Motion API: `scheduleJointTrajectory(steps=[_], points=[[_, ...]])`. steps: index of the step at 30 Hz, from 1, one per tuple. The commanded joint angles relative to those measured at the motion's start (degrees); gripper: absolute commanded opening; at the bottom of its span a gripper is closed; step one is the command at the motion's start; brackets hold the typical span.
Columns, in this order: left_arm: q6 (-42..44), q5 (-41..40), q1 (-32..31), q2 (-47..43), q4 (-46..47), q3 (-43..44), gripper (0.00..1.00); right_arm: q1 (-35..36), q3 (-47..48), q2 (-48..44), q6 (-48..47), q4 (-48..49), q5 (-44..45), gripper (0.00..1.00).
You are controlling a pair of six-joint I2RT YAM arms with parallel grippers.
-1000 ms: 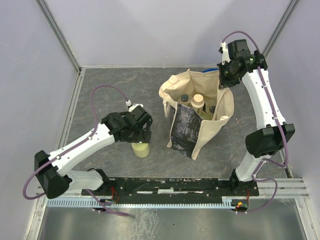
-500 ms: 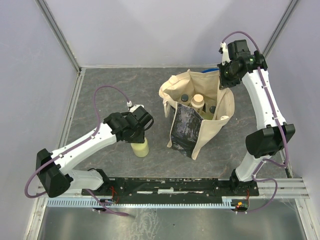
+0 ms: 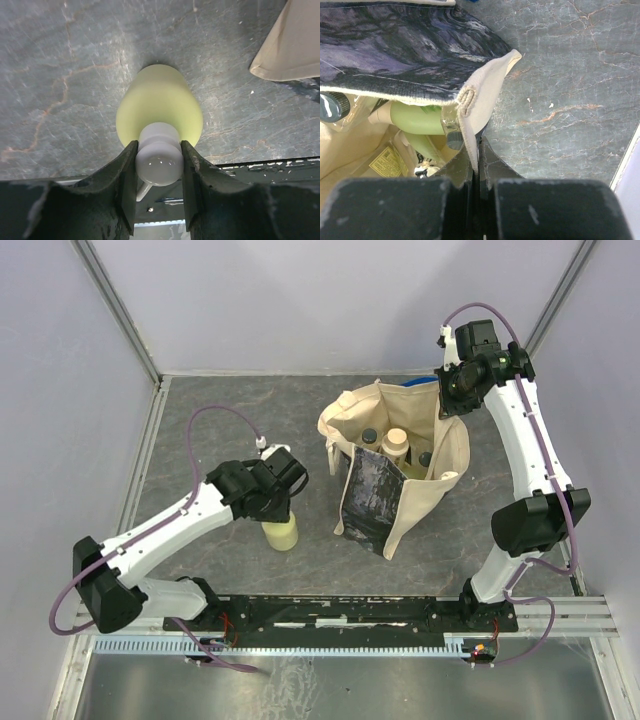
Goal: Place the personal care products into the canvas bag
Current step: Pick up the care product from the center of the board.
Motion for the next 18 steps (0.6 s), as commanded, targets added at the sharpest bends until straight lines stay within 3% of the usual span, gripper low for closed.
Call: scheduleJointTrajectory(steps=[1, 8, 12, 18], points=[[6.6, -6.1, -0.1, -0.6, 2.6, 13.7, 0.03, -0.2, -0.3, -1.6, -1.5, 0.0, 1.2, 0.0], [13.0, -9.0, -0.1, 0.1, 8.9, 28.1, 0.03, -0.2, -1.0, -1.4, -1.6, 0.4, 1.1, 0.0], [19.1, -5.3, -0.2, -0.4, 18.0, 32.8, 0.03, -0.3, -1.4, -1.2, -1.4, 0.6, 0.3, 0.0], [26.6, -0.8, -0.1, 3.0, 18.7, 44.1, 0.03, -0.2, -1.1, -0.2, -1.8, 0.3, 1.2, 0.0]])
